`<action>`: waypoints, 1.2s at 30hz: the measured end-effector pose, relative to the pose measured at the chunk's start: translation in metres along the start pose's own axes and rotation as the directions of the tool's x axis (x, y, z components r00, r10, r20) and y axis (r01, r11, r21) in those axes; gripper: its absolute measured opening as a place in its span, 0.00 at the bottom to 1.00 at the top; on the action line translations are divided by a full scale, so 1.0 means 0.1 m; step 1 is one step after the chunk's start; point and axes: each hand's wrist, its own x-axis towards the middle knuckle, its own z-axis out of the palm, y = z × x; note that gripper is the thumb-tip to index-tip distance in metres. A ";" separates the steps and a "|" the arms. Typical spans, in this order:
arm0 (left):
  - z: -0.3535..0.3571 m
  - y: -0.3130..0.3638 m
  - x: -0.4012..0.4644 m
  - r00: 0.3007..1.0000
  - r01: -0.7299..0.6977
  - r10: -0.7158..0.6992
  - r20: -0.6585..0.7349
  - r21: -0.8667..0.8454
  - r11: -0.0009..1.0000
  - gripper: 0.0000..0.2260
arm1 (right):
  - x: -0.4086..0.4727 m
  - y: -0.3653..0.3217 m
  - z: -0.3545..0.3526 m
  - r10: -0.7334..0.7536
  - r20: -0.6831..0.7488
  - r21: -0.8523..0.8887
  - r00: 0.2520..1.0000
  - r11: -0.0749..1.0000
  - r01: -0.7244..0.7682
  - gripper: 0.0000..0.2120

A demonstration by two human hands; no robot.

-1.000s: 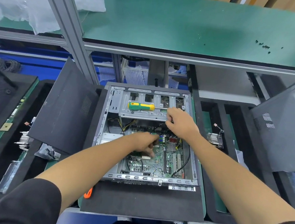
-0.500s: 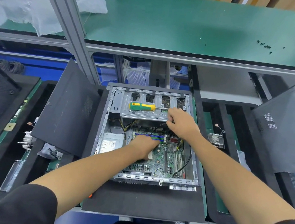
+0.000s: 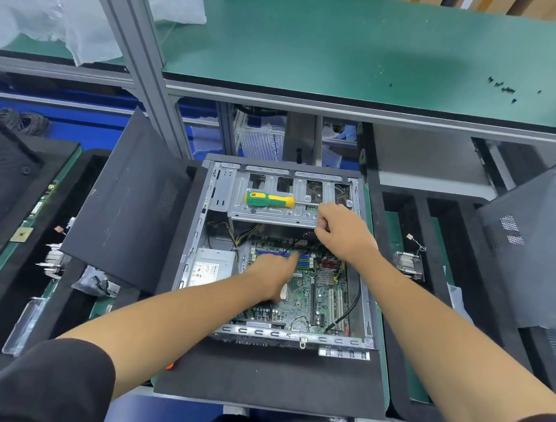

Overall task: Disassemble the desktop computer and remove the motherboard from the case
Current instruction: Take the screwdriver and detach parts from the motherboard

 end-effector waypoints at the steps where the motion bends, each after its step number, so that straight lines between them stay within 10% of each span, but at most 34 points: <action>1: 0.00 0.00 0.00 1.000 0.000 0.000 0.000 0.000 1.000 0.51 | 0.00 0.00 0.00 0.000 0.001 -0.001 1.000 1.000 0.000 0.08; 26: -0.06 -0.08 0.02 0.998 0.034 -0.036 0.045 0.055 0.998 0.52 | -0.02 -0.03 -0.03 0.003 -0.012 0.015 1.000 1.000 -0.003 0.11; 36: -0.08 -0.11 -0.02 0.954 -0.262 0.237 0.183 0.131 0.956 0.32 | 0.00 0.00 0.00 0.000 -0.007 0.000 1.000 1.000 0.000 0.10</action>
